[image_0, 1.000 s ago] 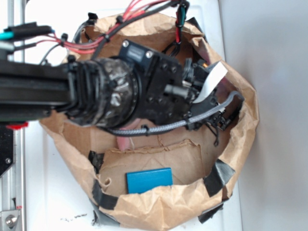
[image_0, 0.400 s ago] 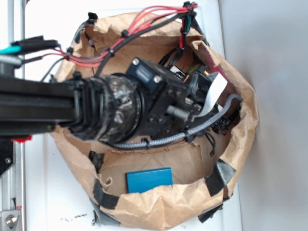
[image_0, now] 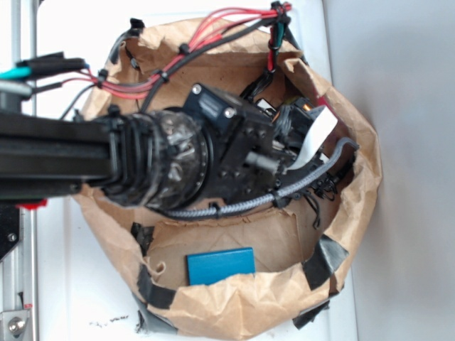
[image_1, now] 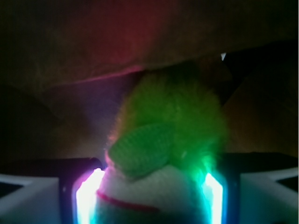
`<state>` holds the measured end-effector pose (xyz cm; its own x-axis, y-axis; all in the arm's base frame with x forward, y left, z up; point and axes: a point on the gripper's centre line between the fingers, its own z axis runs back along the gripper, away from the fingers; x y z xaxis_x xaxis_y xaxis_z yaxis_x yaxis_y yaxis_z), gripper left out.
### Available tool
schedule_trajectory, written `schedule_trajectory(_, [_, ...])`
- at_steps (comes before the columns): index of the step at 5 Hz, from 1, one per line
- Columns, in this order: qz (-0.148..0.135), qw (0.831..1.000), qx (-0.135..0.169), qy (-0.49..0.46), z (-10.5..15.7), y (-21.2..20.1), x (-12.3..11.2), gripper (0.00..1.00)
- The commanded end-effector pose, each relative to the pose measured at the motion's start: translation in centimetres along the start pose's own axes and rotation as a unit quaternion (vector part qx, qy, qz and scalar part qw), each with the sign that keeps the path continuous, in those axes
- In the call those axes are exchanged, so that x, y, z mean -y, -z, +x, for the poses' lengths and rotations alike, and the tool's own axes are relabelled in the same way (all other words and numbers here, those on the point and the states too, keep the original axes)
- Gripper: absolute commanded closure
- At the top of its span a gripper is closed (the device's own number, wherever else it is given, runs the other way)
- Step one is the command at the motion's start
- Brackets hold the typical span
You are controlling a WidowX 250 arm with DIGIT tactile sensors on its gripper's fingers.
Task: Grab the green animal.
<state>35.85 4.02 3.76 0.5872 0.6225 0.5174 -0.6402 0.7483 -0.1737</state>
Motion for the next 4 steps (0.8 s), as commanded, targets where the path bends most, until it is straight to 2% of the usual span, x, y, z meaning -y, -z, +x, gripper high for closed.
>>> schedule_trajectory(1, [-0.046, 0.993, -0.068, 0.085, 2.0, -6.4, -0.6, 1.00])
schedule_trajectory(2, [-0.092, 0.980, -0.106, 0.140, 2.5, -10.6, -1.2, 1.00])
schedule_trajectory(4, [-0.119, 0.964, -0.132, 0.196, 3.3, -15.1, -2.5, 1.00])
